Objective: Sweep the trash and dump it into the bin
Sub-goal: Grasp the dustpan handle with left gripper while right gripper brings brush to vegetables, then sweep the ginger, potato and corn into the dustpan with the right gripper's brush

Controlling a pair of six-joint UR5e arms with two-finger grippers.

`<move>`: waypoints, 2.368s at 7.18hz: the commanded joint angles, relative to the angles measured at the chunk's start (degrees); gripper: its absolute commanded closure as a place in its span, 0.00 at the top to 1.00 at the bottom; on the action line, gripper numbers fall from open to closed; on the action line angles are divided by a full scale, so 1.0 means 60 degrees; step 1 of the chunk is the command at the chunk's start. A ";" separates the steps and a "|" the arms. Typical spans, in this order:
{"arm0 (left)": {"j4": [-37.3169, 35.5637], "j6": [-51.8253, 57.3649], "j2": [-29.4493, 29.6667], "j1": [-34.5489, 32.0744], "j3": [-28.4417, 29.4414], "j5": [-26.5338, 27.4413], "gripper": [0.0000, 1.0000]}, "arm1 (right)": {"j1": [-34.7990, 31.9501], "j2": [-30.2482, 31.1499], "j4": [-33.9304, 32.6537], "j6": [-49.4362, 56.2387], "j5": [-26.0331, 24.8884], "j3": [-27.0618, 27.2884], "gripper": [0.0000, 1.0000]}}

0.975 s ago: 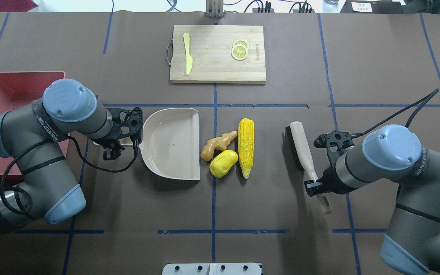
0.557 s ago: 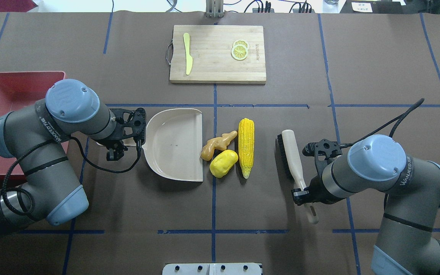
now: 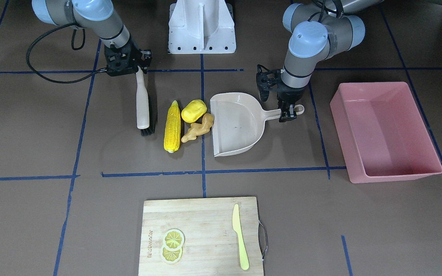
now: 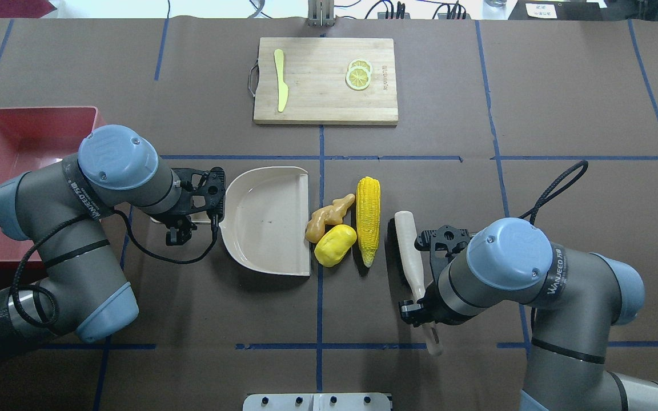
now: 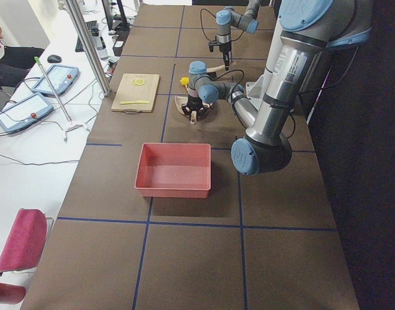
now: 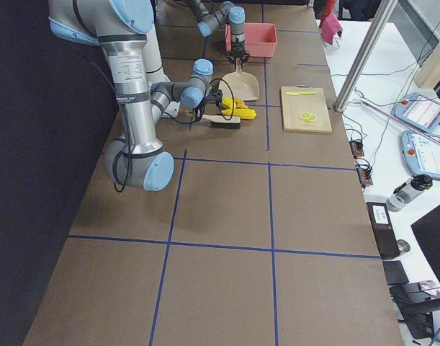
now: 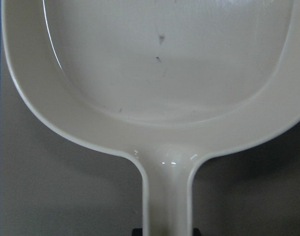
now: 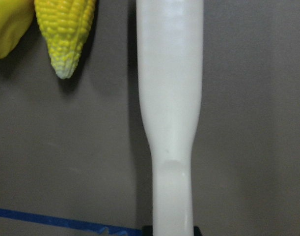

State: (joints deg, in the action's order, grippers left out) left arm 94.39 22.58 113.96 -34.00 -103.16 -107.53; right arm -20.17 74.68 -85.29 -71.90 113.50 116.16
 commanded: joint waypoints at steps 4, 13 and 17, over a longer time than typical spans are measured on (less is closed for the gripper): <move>-0.0073 -0.0188 0.0357 0.0114 0.0128 0.0240 0.08 | -0.0036 -0.0626 -0.0229 -0.0043 -0.0224 -0.0434 0.00; -0.0965 -0.0556 0.1452 0.0597 0.0608 0.1162 0.08 | -0.0212 -0.1826 -0.0317 -0.1216 -0.0387 -0.1342 0.00; -0.1318 -0.0877 0.2420 0.0729 0.1311 0.1179 0.09 | -0.0198 -0.2471 -0.0200 -0.1216 -0.0358 -0.1532 0.00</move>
State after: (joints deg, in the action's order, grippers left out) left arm 86.68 18.23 126.60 -29.96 -97.24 -100.57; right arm -21.41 61.03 -86.59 -79.17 111.29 107.23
